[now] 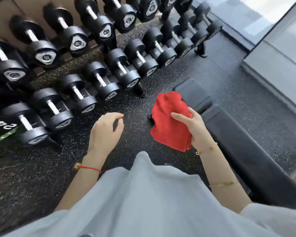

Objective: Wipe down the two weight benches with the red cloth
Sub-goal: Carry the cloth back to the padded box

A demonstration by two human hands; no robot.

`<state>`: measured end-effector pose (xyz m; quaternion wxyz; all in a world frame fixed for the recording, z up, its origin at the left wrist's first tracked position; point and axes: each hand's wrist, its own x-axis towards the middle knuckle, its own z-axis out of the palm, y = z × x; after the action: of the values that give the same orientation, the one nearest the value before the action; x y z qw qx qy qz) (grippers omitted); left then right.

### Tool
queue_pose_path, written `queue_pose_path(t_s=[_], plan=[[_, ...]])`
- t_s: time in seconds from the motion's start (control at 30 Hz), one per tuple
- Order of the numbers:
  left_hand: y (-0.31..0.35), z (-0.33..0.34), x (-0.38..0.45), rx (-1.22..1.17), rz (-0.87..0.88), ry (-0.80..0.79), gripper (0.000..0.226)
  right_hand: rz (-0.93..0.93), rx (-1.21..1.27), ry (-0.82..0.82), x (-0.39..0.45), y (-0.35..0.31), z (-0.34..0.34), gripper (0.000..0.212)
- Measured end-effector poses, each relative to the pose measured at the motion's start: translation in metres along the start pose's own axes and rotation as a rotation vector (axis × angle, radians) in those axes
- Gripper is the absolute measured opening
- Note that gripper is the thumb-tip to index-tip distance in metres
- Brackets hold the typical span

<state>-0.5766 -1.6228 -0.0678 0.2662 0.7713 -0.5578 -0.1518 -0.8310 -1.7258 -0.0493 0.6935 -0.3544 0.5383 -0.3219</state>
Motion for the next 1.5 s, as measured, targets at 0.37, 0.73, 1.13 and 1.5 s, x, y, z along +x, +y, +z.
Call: queue_pose_path(t_s=[0.37, 0.73, 1.13, 1.5], plan=[[-0.184, -0.143, -0.079, 0.089, -0.306, 0.21, 0.022, 0.032, -0.166, -0.343, -0.003, 0.059, 0.25, 0.048], [-0.301, -0.243, -0.169, 0.163, -0.592, 0.438, 0.022, 0.123, -0.344, -0.684, -0.027, 0.115, 0.457, 0.041], [-0.405, -0.304, -0.185, 0.162, -0.891, 0.667, 0.02, 0.231, -0.524, -0.977, -0.009, 0.148, 0.661, 0.048], [-0.516, -0.41, -0.137, 0.171, -1.028, 0.751, 0.021, 0.249, -0.553, -1.154, 0.011, 0.15, 0.871, 0.04]])
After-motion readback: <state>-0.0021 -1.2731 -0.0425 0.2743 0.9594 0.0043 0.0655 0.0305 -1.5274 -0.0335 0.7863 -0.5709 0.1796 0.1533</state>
